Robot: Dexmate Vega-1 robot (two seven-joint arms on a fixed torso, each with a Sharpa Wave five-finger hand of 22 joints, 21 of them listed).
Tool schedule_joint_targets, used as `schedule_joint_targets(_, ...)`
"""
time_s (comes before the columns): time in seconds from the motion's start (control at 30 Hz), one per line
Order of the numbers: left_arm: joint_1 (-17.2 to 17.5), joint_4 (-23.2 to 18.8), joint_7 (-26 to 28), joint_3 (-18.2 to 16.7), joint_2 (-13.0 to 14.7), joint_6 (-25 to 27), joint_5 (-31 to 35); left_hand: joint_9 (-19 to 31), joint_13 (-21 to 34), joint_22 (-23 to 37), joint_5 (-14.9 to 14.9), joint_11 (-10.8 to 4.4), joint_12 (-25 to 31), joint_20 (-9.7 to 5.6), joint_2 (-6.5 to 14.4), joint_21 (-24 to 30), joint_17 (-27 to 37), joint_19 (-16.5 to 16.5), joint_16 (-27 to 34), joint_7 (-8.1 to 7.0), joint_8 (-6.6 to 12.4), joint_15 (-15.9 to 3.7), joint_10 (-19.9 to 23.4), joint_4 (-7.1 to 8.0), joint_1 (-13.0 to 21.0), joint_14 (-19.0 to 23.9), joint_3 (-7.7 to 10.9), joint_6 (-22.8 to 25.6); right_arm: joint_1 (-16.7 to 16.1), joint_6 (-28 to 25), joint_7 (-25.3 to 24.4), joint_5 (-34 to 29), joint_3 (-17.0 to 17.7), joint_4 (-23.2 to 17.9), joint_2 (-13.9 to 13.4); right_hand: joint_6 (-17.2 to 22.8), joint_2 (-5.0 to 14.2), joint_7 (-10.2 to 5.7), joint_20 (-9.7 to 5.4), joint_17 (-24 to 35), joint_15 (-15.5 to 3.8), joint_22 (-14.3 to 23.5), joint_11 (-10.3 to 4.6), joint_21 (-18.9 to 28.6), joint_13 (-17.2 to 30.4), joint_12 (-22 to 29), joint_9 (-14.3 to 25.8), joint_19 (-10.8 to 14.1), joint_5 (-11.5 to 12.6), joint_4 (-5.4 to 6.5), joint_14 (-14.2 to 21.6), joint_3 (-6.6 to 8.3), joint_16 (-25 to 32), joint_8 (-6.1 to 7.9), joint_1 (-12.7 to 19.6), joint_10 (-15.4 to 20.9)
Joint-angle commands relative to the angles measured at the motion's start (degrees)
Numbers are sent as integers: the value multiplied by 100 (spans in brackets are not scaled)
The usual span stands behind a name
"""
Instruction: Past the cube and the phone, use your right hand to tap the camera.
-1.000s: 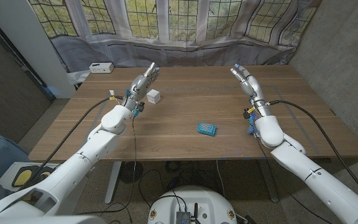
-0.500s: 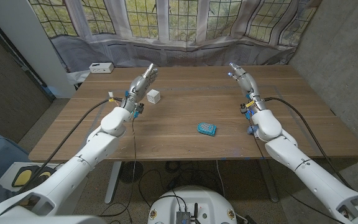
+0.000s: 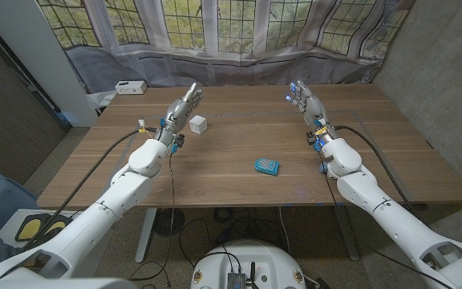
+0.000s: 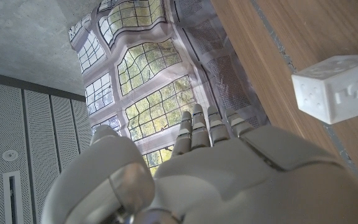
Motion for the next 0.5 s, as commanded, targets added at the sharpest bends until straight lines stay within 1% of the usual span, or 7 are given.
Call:
schedule_joint_targets(0.03, 17, 67, -134, 1, -22, -67, -117, 10, 32, 27, 0, 24, -17, -7, 3, 7, 5, -1, -8, -12, -1, 13, -30, 8, 22, 4, 29, -50, 123, 34, 777, 691, -54, 431, 164, -87, -71, 1, 21, 24, 13, 14, 6, -27, 11, -19, -5, -48, 41, -5, -65, -38, -32, -26, -32, -71)
schedule_joint_targets(0.17, 13, 96, -208, 13, -34, -49, -193, 10, 32, 27, -1, 36, -21, -3, 2, 6, 6, -3, -10, -17, -2, 20, -41, 8, 21, -4, 31, -59, 94, 54, 808, 710, -50, 421, 167, -119, -86, 7, 16, 24, 14, 14, 4, -36, 10, -24, -5, -52, 43, -4, -79, -48, -40, -37, -43, -78)
schedule_joint_targets(0.33, 8, 98, -253, 27, -25, -45, -207, 10, 32, 27, -2, 32, -23, -3, 0, 5, 6, -5, -12, -12, -2, 31, -50, 8, 19, -14, 33, -67, 21, 0, 702, 685, -36, 301, 142, -137, -100, 6, 13, 25, 18, 14, -1, -45, 10, -30, -6, -57, 45, -2, -89, -60, -46, -40, -55, -89)
schedule_joint_targets(0.5, 17, 79, -273, 24, 0, -47, -207, 10, 32, 27, -2, 12, -25, -1, 0, 4, 6, -8, -12, -10, -2, 31, -57, 7, 19, -17, 35, -73, 9, 17, 677, 649, -37, 290, 140, -140, -108, 7, 12, 26, 17, 14, 2, -53, 10, -34, -6, -62, 47, 1, -86, -67, -45, -39, -65, -95)
